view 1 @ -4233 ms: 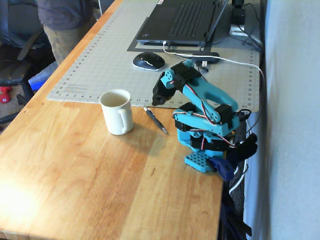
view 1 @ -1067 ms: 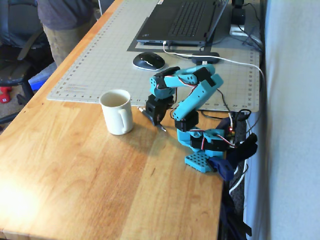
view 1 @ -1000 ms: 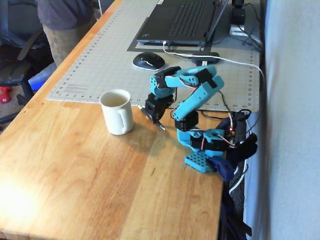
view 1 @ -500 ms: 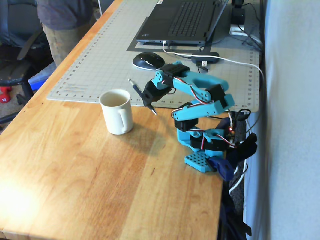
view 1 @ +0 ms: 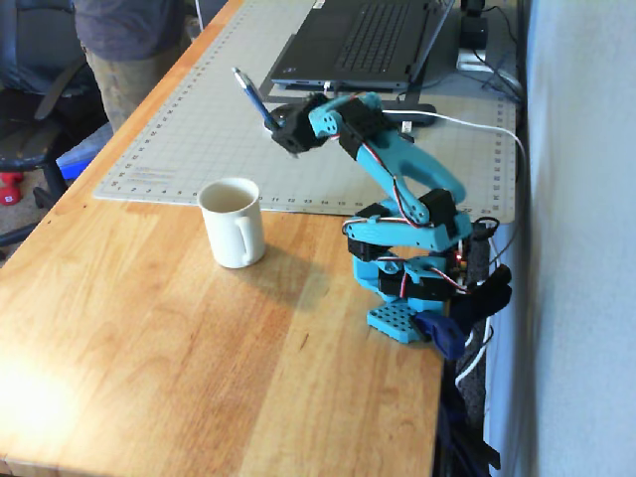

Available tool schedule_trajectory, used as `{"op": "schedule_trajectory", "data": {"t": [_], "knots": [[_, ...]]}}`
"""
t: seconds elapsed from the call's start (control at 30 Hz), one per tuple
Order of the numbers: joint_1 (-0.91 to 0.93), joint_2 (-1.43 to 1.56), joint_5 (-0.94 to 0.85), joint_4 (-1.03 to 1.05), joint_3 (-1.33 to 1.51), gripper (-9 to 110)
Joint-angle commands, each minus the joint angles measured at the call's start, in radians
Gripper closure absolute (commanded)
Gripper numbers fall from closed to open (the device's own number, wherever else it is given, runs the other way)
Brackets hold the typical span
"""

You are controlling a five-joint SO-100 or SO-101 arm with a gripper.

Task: Grasp a pen and put it in a mug.

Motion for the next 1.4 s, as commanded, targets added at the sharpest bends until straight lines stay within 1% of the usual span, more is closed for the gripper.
{"op": "schedule_trajectory", "data": {"t": [0.0, 0.23, 0.47, 0.63, 0.77, 0.93, 1.07, 1.2, 1.37], "knots": [[-0.051, -0.064, -0.316, 0.000, -0.233, 99], [-0.137, -0.144, -0.900, 0.000, -0.419, 99], [-0.163, -0.173, -1.453, 0.000, -0.491, 99], [-0.156, -0.163, -1.815, 0.000, -0.492, 99], [-0.156, -0.161, -2.062, 0.000, -0.494, 99], [-0.160, -0.161, -2.322, -0.002, -0.482, 99], [-0.160, -0.161, -2.479, -0.011, -0.480, 99], [-0.160, -0.161, -2.562, -0.012, -0.480, 99], [-0.160, -0.166, -2.583, -0.014, -0.477, 99]]}}
